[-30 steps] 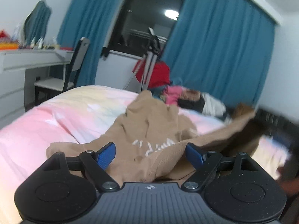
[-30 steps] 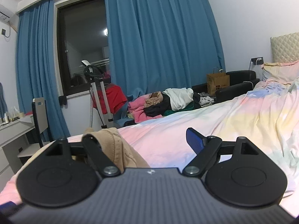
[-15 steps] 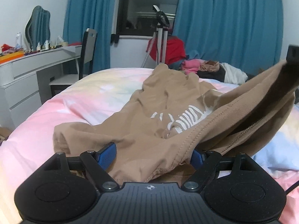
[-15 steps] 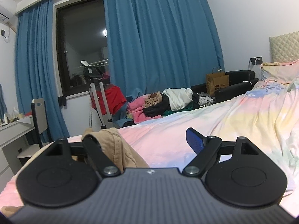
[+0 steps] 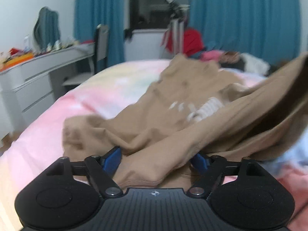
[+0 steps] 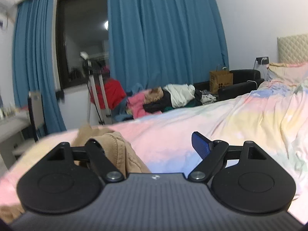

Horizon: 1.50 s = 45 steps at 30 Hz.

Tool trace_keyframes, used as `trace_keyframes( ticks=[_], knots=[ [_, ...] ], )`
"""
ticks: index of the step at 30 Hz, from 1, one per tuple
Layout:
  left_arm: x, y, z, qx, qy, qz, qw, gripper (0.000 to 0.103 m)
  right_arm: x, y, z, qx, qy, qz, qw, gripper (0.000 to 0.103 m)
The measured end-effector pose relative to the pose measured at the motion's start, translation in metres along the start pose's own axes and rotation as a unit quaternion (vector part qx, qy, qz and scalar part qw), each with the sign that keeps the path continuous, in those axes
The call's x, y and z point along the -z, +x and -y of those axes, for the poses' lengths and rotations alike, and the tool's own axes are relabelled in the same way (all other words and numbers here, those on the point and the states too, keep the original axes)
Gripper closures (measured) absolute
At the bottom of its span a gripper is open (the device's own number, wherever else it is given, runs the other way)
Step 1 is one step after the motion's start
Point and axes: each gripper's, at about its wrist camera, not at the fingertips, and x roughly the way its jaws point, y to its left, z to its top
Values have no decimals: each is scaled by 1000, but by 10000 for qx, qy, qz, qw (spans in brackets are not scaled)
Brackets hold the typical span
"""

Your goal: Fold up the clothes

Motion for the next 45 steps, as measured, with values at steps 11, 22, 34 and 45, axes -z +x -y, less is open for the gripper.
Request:
trace_keyframes(
  ticks=[11,22,34,45],
  knots=[
    [-44,-46,-75,-980,-1769,1638,9656,30,28,36,-7,159,-808,-1409,9866,22],
    [-153,-173,-88,-482,-1683,3521,9194,29,-134,-57,-12,-143,-434,718,9964,22],
    [-317,-354,-101,272,-1304,4612,8772,25,-341,-188,14,-696,-144,2377,9687,19],
    [-385,-339,-88,597,-1055,4036,9069,19,-400,-200,18,-813,-493,2423,9655,18]
  ],
)
